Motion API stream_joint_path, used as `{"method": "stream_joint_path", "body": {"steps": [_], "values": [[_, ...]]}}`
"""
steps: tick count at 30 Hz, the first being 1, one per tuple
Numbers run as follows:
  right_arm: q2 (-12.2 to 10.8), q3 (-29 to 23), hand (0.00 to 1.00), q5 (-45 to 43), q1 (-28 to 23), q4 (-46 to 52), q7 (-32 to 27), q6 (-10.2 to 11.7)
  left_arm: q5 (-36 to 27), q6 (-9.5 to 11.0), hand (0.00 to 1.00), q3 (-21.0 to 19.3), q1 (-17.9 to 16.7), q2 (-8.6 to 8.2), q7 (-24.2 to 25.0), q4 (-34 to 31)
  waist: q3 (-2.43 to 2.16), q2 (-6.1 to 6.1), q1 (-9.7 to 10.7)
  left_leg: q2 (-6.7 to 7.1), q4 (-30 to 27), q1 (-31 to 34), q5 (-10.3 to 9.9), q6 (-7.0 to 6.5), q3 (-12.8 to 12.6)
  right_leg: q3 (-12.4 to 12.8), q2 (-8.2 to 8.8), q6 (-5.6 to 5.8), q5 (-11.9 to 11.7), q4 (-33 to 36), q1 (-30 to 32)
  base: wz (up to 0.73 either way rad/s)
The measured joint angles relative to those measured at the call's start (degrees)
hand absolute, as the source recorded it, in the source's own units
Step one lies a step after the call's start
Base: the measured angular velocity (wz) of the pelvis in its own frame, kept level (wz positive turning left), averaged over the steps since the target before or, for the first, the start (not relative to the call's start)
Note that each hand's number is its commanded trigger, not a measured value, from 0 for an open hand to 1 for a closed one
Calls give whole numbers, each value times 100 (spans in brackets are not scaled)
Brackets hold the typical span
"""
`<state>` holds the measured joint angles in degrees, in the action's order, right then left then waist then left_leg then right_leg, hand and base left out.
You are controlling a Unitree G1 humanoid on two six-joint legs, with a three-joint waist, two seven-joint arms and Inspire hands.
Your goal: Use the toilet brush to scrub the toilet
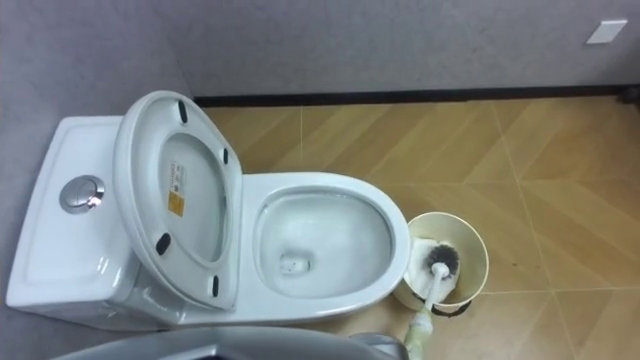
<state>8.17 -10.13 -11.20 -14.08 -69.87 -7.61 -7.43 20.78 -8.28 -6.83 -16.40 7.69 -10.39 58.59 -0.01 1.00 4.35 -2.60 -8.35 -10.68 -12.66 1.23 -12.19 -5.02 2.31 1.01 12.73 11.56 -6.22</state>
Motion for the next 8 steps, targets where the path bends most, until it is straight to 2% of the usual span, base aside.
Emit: {"method": "stream_joint_path", "body": {"steps": [8], "values": [[-8,56,0,-193,108,-147,822,-268,15,-164,0,-5,-24,-28,243,83,-4,14,-8,5,0,-7,0,0,33,2,4,1,1,7,-20,0]]}}
